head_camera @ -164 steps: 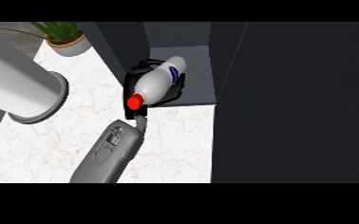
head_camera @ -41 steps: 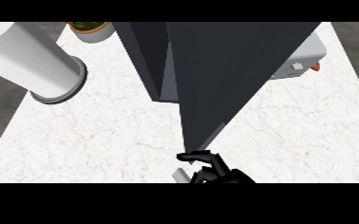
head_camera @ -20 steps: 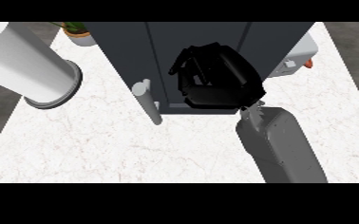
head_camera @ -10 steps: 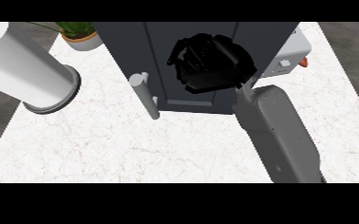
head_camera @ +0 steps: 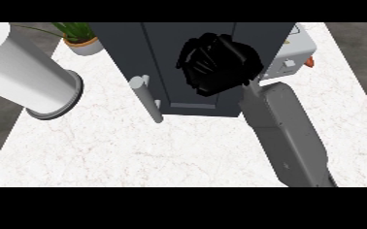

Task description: Pick up the bottled water, place it into the cabinet and close the cabinet

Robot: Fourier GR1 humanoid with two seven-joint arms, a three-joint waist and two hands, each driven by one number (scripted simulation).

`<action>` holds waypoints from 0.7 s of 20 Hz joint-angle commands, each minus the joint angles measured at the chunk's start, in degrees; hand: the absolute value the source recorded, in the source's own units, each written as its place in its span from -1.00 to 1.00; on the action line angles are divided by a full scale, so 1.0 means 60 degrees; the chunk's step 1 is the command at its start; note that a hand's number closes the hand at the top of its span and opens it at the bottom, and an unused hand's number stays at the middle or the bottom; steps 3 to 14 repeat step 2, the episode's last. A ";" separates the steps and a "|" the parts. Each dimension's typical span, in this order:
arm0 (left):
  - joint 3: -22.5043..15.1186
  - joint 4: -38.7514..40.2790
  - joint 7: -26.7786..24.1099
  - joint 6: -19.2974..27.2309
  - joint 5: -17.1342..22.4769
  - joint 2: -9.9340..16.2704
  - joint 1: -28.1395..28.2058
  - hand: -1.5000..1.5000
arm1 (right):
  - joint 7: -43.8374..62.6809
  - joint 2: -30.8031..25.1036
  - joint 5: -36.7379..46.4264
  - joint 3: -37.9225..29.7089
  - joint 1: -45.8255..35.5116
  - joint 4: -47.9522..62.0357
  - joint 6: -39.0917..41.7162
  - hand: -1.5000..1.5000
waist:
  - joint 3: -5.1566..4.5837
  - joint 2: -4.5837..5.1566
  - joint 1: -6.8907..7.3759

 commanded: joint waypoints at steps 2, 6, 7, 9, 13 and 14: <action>-0.0087 -0.0083 0.0143 0.0274 -0.0198 -0.0175 -0.0364 -1.00 | 0.0256 0.0381 -0.0137 -0.0532 -0.1678 0.1323 -0.0449 1.00 | -0.0308 0.0333 0.0351; -0.0087 -0.0083 0.0143 0.0274 -0.0198 -0.0175 -0.0364 -1.00 | 0.0256 0.0381 -0.0137 -0.0532 -0.1678 0.1323 -0.0449 1.00 | -0.0308 0.0333 0.0351; -0.0087 -0.0083 0.0143 0.0274 -0.0198 -0.0175 -0.0364 -1.00 | 0.0256 0.0381 -0.0137 -0.0532 -0.1678 0.1323 -0.0449 1.00 | -0.0308 0.0333 0.0351; -0.0087 -0.0083 0.0143 0.0274 -0.0198 -0.0175 -0.0364 -1.00 | 0.0256 0.0381 -0.0137 -0.0532 -0.1678 0.1323 -0.0449 1.00 | -0.0308 0.0333 0.0351; -0.0087 -0.0083 0.0143 0.0274 -0.0198 -0.0175 -0.0364 -1.00 | 0.0256 0.0381 -0.0137 -0.0532 -0.1678 0.1323 -0.0449 1.00 | -0.0308 0.0333 0.0351; -0.0087 -0.0083 0.0143 0.0274 -0.0198 -0.0175 -0.0364 -1.00 | 0.0256 0.0381 -0.0137 -0.0532 -0.1678 0.1323 -0.0449 1.00 | -0.0308 0.0333 0.0351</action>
